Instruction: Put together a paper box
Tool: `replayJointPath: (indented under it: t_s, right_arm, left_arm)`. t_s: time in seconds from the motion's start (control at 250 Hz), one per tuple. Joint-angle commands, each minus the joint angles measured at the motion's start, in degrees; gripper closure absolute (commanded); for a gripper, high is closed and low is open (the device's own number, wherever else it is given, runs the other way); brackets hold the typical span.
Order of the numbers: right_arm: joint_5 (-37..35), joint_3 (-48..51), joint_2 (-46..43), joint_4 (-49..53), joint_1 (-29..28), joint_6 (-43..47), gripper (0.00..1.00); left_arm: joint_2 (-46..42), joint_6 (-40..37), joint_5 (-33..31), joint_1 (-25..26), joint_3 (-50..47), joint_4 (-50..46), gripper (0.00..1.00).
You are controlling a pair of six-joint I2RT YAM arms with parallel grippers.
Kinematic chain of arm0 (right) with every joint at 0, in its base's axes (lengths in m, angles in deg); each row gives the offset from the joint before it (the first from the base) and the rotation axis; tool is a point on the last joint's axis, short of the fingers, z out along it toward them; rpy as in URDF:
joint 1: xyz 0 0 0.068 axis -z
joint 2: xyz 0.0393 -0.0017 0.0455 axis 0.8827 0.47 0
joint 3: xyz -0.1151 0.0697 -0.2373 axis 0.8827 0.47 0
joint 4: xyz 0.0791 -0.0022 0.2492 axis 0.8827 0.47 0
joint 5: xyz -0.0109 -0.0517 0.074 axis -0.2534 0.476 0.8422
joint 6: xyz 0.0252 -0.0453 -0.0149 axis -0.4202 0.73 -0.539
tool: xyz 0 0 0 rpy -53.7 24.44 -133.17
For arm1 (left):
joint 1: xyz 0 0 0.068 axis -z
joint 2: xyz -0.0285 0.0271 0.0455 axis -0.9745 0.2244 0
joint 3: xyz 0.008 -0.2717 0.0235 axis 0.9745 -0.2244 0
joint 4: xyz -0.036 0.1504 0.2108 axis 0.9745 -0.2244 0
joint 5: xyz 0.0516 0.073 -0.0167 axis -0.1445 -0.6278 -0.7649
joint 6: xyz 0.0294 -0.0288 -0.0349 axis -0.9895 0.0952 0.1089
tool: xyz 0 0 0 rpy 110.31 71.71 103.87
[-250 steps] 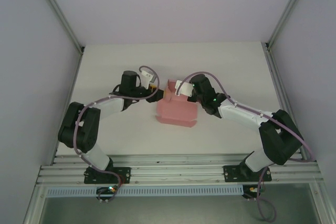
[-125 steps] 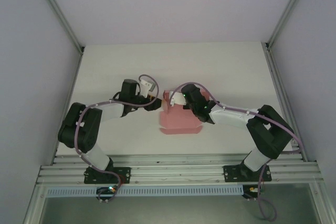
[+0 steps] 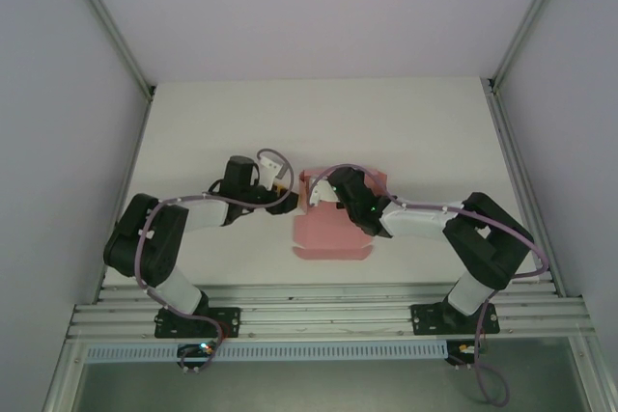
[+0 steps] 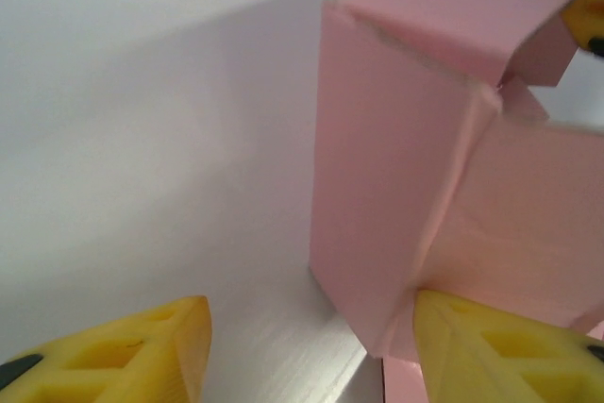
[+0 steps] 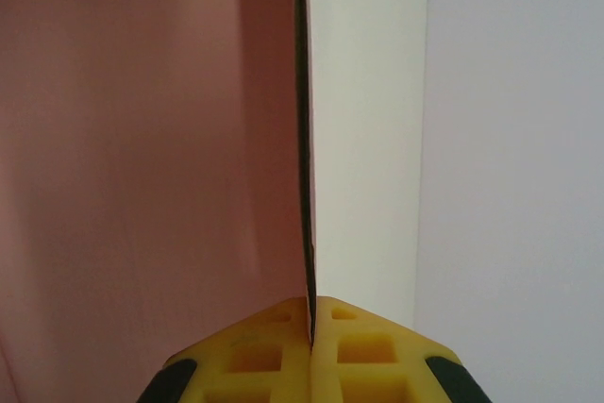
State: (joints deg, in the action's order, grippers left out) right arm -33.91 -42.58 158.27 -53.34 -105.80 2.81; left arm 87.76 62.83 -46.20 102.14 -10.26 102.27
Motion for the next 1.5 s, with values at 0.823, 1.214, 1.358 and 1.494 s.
replayJointPath:
  t_s: [0.823,1.214,1.358,1.494]
  right_arm:
    - [-5.69,5.78,-4.45,-1.63,-3.81,-2.07,1.00]
    - [-6.68,5.88,-5.85,0.46,-4.58,-7.12,1.00]
    - [-5.57,5.31,-6.39,1.90,-4.59,-8.42,1.00]
    - [-5.36,5.00,-6.27,1.79,-4.59,-8.70,1.00]
  left_arm:
    - [-3.58,-3.08,-11.98,6.51,-0.17,-1.52,0.28]
    - [-2.00,1.32,-15.28,10.46,-4.96,16.68,0.33]
    - [-1.22,1.13,-14.95,11.63,-4.21,17.65,0.31]
    - [0.39,1.32,-14.99,11.77,-3.82,19.66,0.31]
